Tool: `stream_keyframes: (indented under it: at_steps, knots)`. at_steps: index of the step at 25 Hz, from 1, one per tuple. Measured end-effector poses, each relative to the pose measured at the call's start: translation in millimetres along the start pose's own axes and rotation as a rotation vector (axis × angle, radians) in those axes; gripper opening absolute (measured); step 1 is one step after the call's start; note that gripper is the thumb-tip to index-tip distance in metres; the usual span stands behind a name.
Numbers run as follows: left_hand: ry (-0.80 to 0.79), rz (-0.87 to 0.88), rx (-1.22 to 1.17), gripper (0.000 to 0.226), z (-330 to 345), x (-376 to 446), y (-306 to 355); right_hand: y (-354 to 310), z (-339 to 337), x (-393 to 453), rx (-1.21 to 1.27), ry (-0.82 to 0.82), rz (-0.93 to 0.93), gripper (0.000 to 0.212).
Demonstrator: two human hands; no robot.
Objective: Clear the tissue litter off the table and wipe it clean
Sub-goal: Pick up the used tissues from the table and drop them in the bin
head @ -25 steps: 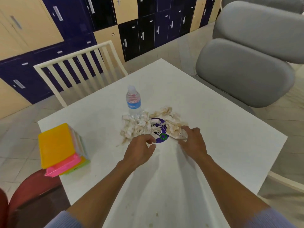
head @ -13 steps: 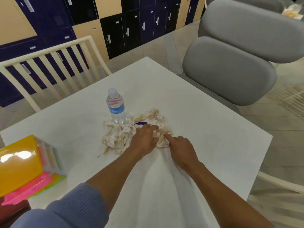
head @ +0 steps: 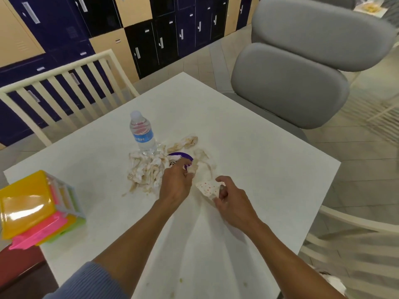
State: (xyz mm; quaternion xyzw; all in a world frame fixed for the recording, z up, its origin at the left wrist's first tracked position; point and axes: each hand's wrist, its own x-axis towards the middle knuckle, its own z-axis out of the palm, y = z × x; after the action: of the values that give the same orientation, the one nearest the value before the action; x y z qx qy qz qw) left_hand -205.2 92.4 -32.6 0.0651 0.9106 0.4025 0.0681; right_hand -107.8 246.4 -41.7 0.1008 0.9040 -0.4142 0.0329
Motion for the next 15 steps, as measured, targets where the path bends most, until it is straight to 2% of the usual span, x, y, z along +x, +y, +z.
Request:
stream_keyframes:
  at_steps: [5,9,15]
  knots:
    - [0.024,-0.122,-0.134,0.028,-5.9,-56.1,13.8,19.9,-29.0,-67.6,0.084,0.076,0.042,0.039]
    - [-0.006,-0.106,-0.137,0.014,6.1,-108.8,33.2,47.1,-52.7,-125.4,0.131,0.168,0.128,0.04]
    - [-0.139,-0.083,-0.204,0.013,53.1,-181.5,77.2,106.0,-85.9,-228.5,0.174,0.247,0.287,0.035]
